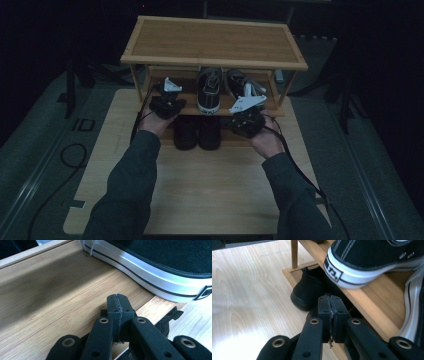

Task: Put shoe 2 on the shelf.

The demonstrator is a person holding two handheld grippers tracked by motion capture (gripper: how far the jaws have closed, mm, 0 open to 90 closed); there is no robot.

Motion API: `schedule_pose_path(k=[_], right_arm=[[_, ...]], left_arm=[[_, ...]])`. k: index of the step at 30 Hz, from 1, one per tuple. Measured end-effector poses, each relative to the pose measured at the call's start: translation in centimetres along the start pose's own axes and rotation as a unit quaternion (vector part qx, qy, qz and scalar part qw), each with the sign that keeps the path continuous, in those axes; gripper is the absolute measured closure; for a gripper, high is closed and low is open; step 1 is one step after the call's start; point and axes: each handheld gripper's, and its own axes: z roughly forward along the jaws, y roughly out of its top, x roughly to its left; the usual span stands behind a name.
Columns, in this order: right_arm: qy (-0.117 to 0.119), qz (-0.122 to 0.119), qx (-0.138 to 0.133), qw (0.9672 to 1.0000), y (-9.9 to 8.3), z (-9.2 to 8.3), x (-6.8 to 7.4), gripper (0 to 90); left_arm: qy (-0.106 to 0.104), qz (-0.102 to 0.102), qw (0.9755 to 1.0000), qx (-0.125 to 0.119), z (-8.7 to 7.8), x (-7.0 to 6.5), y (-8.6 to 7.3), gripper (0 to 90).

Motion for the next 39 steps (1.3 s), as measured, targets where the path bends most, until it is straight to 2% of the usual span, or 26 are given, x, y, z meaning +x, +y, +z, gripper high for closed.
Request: schedule_pose_path(k=[4,8,17,28,35,39], right_arm=[[0.000,0.002,0.003,1.0000,-0.9,-0.5,-0.2,86.9],[-0.004,-0.001,0.010,0.9999,-1.6,-1.1,-0.4,86.9],[-0.004,0.001,0.005,1.0000,-3.1,-2.7,-1.2,86.9],[-0.005,0.008,0.003,1.0000,-4.4,-4.2,-2.1,85.9],[-0.005,0.012,0.000,0.9999,-5.2,-4.9,-2.6,85.9],[-0.005,0.013,-0.001,0.9999,-5.6,-5.3,-2.7,85.7]], left_arm=[[0.000,-0.003,1.0000,0.004,0.1,0.0,0.2,90.0],[0.000,0.001,0.9999,0.011,0.1,-0.1,0.5,90.0],[-0.006,0.015,0.9997,0.020,0.6,-0.9,1.4,90.0],[-0.008,0.011,0.9997,0.020,0.9,-1.0,1.3,88.9],[-0.005,0.025,0.9995,0.021,0.8,-1.3,1.3,89.8],[-0.007,0.021,0.9995,0.021,0.8,-1.3,1.3,90.0]])
